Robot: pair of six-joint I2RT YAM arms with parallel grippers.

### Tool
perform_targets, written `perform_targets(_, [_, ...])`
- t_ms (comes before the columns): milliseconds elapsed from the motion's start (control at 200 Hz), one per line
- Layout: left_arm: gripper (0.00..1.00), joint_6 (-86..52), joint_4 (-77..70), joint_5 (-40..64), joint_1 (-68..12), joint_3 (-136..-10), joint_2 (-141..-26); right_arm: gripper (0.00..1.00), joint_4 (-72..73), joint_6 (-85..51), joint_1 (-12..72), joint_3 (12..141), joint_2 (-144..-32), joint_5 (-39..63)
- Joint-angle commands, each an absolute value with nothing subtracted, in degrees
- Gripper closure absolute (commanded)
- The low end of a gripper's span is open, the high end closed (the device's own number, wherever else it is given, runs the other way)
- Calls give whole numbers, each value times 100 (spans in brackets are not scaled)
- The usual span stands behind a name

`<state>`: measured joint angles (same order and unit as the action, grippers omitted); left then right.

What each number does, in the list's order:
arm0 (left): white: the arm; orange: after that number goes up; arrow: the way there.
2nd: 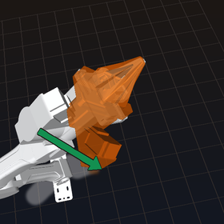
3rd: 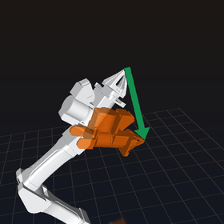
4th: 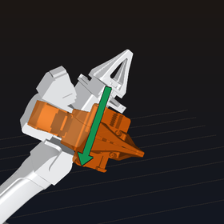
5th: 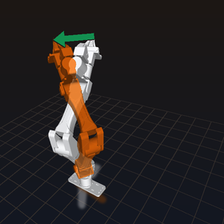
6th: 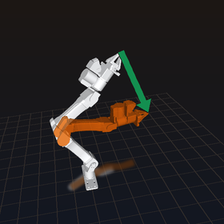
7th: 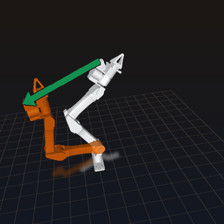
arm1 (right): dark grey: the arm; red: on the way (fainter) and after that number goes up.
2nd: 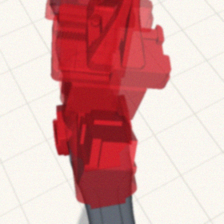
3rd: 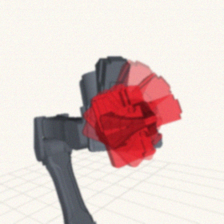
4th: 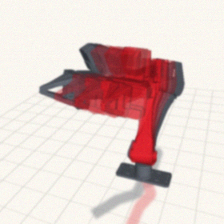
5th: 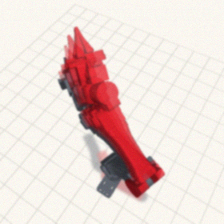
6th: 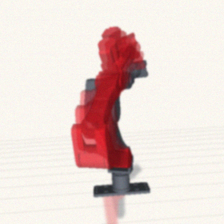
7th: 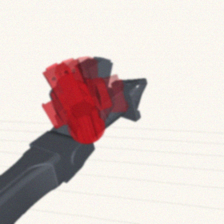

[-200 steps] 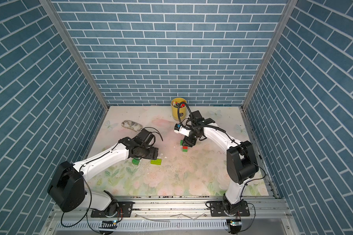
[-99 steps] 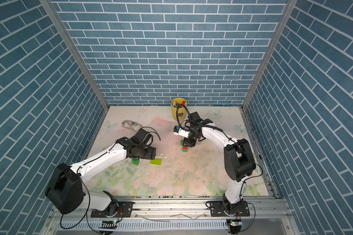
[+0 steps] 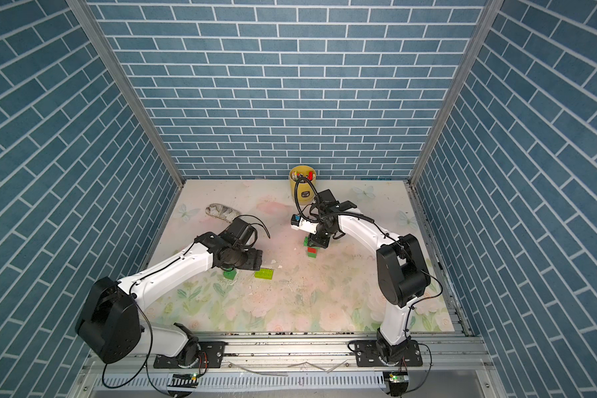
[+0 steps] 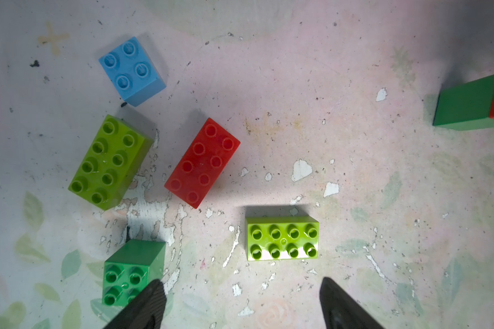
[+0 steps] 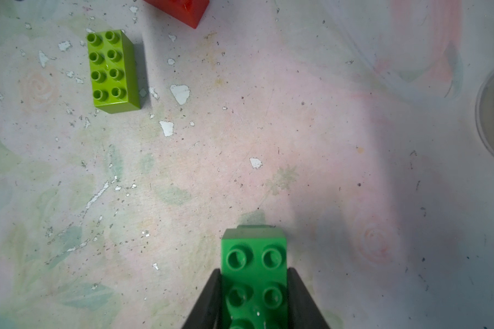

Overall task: Assemble a spoon with lego
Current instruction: Move the lego brick at the center of the board.

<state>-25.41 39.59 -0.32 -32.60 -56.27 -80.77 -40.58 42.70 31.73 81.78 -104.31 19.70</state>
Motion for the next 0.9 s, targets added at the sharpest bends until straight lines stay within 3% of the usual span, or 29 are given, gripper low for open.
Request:
perform_targets(0, [13, -2461, 4078, -79, -3182, -5520, -7891, 73, -4139, 4462, 3233, 8367, -10512, 2101])
perform_targets(680, [13, -2430, 4103, -52, -3018, -5357, -7605, 75, -4064, 4369, 3577, 9110, -11215, 1960])
perform_targets(895, [13, -2438, 4091, -35, -3003, -5317, -7586, 63, -4216, 4317, 3592, 9208, -11259, 1999])
